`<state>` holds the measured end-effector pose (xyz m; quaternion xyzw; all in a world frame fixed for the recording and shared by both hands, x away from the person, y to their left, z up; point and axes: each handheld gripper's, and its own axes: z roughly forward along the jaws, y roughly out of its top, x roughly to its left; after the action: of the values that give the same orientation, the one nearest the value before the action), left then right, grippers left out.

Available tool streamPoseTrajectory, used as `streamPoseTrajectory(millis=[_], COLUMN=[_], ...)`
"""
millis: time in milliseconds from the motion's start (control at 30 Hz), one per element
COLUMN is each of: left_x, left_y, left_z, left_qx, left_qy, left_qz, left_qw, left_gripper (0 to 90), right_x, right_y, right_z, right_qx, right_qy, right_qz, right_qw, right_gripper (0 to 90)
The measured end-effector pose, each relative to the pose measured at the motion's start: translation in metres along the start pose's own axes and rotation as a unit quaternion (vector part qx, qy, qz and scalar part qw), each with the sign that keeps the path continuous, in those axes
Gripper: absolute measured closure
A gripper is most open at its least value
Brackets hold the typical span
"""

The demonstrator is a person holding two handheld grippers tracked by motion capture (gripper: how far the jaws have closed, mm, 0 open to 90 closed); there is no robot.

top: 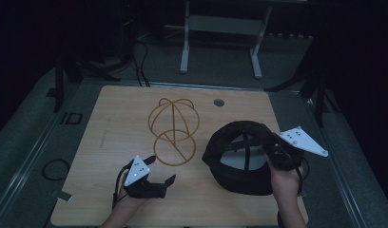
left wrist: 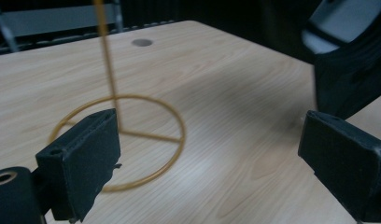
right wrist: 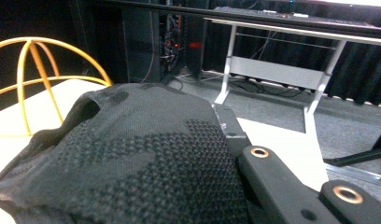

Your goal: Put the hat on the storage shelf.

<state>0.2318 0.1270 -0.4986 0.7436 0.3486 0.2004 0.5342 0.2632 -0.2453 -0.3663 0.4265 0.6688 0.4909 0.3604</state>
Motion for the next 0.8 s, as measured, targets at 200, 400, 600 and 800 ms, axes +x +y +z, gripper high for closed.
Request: streamPoseTrajectory(millis=[200,400,600,800], left_x=[-0.012,-0.022,-0.031,-0.034], left_y=[0.016,0.033,0.049,0.056], left_z=[0.007,0.016,0.025,0.032], left_qx=[-0.007,-0.014,-0.02,-0.017], left_qy=[-0.021,-0.045,-0.073,-0.085], left_qz=[0.013,0.021,0.023,0.022], left_qw=[0.9997,0.9987,0.9969,0.996], left_gripper=[6.2,6.6,9.0,14.9], right_x=[0.007,0.016,0.025,0.037], right_y=[-0.003,-0.004,-0.003,0.001], right_z=[-0.003,-0.002,-0.004,-0.01], right_qx=[-0.004,-0.002,-0.005,-0.013], right_qy=[0.017,0.028,0.048,0.073], right_qz=[0.006,-0.005,-0.008,-0.022], right_qw=[0.9998,0.9996,0.9988,0.997], right_gripper=[88.7,88.7,88.7,88.7])
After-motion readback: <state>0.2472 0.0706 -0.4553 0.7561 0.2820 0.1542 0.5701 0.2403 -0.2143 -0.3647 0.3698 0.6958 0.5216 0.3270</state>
